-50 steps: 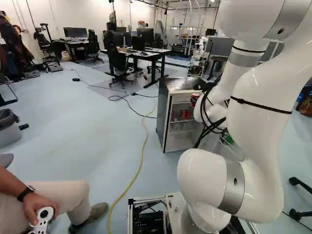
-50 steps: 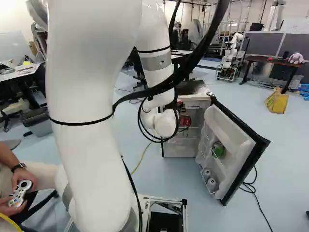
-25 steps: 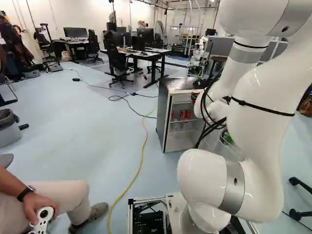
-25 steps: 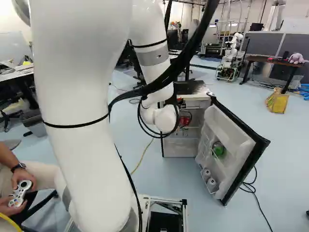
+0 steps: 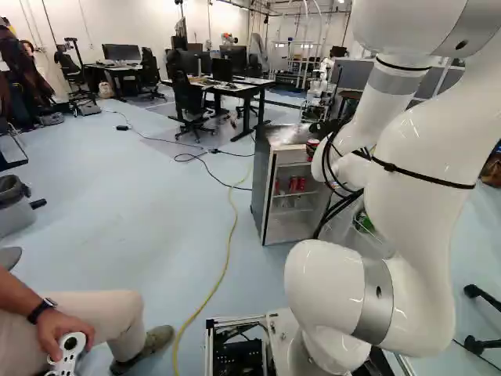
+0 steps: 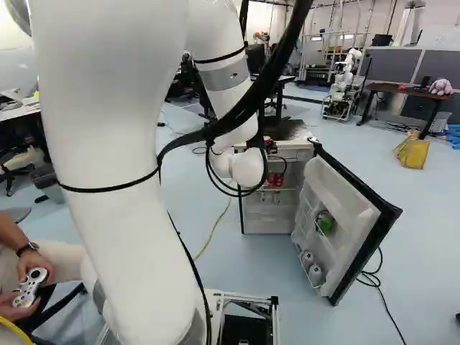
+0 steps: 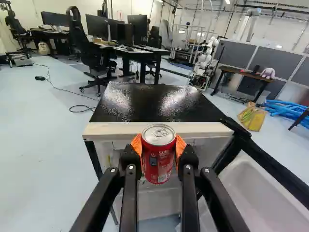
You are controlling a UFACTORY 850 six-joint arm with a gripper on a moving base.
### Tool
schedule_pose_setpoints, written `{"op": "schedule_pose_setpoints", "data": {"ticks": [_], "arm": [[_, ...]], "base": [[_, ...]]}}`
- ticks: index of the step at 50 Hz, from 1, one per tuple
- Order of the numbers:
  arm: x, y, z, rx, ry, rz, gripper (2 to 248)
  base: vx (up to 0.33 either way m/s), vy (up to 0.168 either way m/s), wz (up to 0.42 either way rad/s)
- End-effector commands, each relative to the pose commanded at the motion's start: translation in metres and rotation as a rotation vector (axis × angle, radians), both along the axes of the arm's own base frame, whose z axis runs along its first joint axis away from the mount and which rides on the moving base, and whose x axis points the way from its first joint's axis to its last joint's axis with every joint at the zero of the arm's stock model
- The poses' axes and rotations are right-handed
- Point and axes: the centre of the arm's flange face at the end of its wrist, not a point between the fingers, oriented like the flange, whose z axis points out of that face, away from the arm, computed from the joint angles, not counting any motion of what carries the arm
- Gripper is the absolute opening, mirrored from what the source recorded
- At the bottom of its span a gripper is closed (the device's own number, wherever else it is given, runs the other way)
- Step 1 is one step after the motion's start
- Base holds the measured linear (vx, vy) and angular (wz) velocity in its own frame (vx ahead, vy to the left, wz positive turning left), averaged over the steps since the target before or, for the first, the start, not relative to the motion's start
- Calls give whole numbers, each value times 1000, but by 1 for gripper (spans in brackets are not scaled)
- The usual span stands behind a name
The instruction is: Grab a drink from the fridge
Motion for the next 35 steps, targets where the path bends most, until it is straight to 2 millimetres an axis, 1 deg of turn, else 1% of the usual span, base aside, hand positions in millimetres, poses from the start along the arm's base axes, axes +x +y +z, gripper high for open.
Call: {"op": "schedule_pose_setpoints", "data": {"ticks": [35], "arm": [[38, -5, 28, -35, -4, 19, 87]], "base": [[0, 0, 0]]}}
